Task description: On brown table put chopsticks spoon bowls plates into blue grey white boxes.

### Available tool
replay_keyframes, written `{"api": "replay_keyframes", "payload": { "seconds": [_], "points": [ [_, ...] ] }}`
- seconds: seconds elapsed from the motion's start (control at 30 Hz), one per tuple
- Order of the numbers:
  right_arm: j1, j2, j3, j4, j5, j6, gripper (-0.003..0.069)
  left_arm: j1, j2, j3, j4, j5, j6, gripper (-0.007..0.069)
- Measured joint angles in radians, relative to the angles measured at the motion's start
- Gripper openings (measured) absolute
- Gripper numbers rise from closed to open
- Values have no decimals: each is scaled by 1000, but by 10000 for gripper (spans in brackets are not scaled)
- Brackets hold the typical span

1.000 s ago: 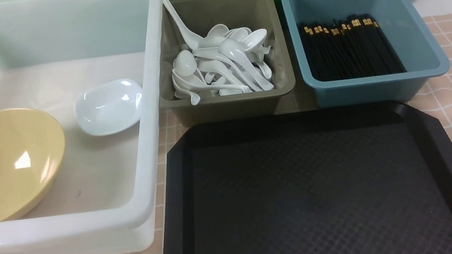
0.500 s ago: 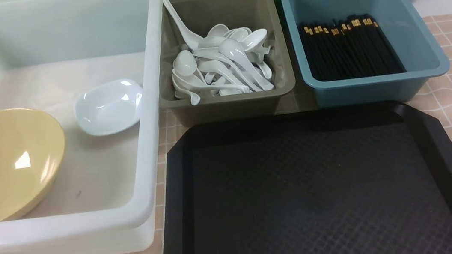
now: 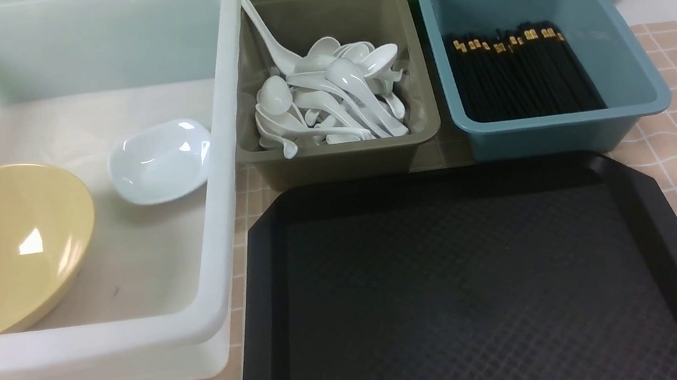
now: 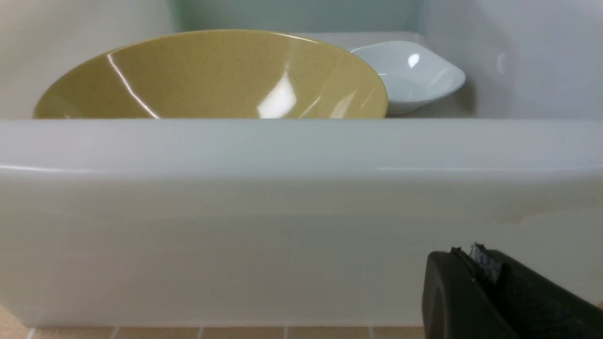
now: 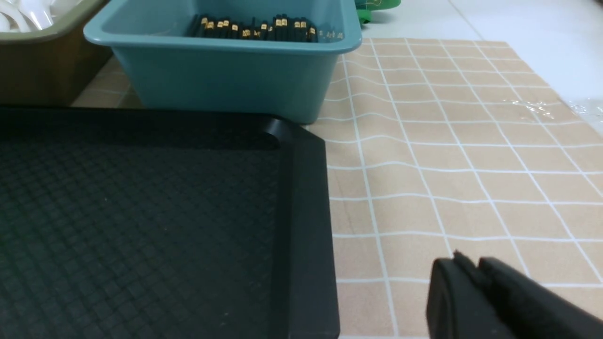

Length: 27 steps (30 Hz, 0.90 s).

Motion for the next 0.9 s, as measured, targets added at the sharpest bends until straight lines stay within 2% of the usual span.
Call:
{"api": "replay_keyframes", "payload": {
  "seconds": [0.9],
  "points": [
    [0,0,0,0,0,0,118,0,-1,0,0,0,1,4]
  ]
}}
